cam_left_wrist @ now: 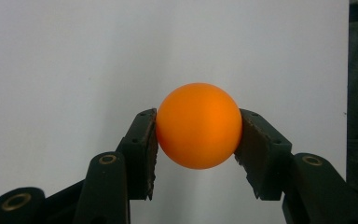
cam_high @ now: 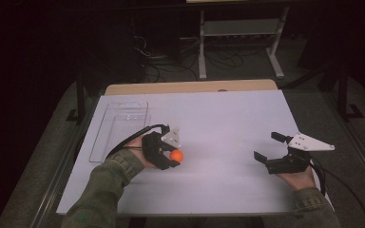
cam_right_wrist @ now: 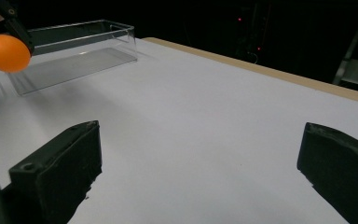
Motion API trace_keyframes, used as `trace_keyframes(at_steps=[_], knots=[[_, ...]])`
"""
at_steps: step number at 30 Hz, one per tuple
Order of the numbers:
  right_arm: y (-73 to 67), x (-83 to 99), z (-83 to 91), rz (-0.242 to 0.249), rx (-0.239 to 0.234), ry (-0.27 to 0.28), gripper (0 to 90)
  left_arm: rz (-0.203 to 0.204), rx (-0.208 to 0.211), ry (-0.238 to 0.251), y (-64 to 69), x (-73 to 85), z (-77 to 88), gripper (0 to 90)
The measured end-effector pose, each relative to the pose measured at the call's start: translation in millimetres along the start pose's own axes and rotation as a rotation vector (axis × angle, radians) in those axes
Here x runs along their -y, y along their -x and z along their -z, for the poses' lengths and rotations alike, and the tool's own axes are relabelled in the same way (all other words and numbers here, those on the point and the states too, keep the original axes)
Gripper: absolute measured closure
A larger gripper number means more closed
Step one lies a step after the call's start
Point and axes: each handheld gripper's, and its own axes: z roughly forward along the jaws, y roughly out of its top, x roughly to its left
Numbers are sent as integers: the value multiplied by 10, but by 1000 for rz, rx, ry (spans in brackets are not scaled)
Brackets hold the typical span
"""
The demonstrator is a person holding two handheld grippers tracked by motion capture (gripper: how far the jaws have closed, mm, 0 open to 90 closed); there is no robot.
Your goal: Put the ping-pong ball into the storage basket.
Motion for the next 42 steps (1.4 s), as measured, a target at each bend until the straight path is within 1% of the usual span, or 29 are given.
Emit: trace_keyframes(at_steps=[6,12,16,22,28,31,35,37,38,39,42], knots=[[2,0,8,-4,1,3,0,0,-10,-2,-16,2,112,503],[9,-6,25,-10,8,12,0,20,-21,8,-62,85,226,503],[6,-1,14,-7,7,3,0,27,-27,3,-70,117,301,503],[0,0,12,-8,8,3,0,32,-39,-4,-81,167,439,502],[-18,7,-12,-2,5,-11,0,54,-38,31,-135,230,569,502],[-13,8,-9,-4,9,-10,0,63,-50,37,-175,265,646,502],[-5,8,-1,-6,13,-8,0,72,-62,31,-207,308,718,502],[-3,10,-1,-6,14,-8,0,85,-65,46,-230,335,744,502],[-3,10,-1,-6,14,-8,0,85,-65,46,-230,335,744,502],[-5,12,-7,-6,15,-10,0,93,-65,57,-256,359,784,502],[-10,13,-14,-6,14,-14,0,103,-71,62,-281,385,835,502]])
